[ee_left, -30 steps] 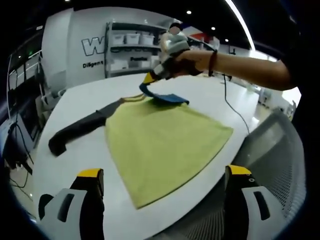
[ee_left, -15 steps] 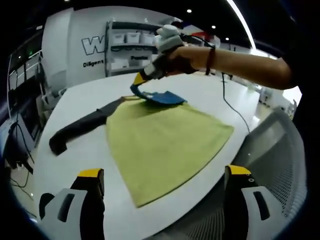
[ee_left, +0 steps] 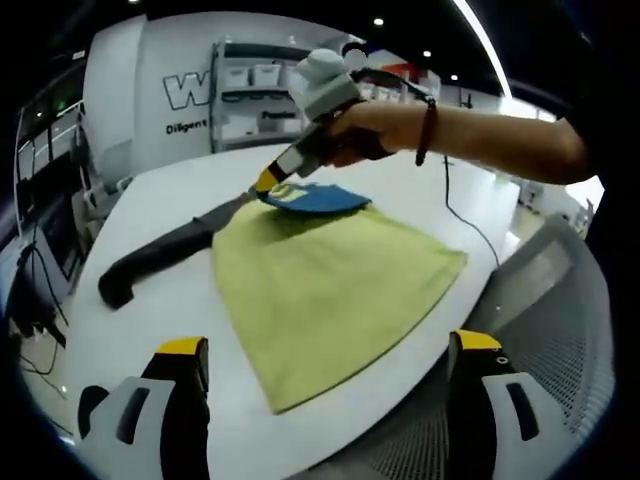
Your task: Fold the garment on the visible template until the final outline fits inside the template.
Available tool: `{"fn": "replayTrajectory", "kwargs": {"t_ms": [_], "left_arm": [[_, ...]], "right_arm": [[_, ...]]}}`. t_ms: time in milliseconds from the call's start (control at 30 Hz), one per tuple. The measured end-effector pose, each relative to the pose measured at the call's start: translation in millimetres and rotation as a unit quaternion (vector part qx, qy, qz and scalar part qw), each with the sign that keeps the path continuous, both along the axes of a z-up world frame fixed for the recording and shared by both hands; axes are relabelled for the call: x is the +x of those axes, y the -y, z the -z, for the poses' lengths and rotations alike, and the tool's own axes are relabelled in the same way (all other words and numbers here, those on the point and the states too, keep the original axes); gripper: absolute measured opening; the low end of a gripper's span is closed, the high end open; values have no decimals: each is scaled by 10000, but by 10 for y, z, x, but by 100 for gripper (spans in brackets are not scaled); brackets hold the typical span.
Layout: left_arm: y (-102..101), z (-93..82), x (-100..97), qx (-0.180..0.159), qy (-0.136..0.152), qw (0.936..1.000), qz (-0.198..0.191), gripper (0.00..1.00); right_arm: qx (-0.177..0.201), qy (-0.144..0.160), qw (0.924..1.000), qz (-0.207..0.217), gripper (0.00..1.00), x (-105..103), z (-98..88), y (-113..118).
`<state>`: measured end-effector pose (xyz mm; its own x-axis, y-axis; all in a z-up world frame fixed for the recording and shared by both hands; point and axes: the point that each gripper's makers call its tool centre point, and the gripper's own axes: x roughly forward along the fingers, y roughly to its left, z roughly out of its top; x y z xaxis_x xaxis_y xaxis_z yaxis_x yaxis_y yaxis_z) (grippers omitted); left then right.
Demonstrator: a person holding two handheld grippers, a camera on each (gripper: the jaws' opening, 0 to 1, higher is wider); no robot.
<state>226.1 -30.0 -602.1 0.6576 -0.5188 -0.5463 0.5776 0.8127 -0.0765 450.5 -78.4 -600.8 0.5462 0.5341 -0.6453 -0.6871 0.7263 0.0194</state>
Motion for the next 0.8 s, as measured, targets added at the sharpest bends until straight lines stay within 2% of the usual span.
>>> {"fn": "replayTrajectory", "kwargs": {"t_ms": [167,233,400,667,800], "left_arm": [[-10,4,-3,-15,-10,10000,-29,97],[-15,3,-2,-20,-6,10000,-44,97],[-5,20,2,97,-3,9999,78,97],[24,-5,55,52,44,10000,35,97],[52,-13,69,32,64,10000,53,97]], "right_arm": [[-179,18,9997,-144,0,-44,97,-46],[-436,142,9986,-246,0,-32,141,-33],[-542,134,9978,-356,0,-61,256,-98],[-476,-35,9979,-448,0,-102,412,-161],[-305,-142,9977,-589,0,-163,456,-242]]}}
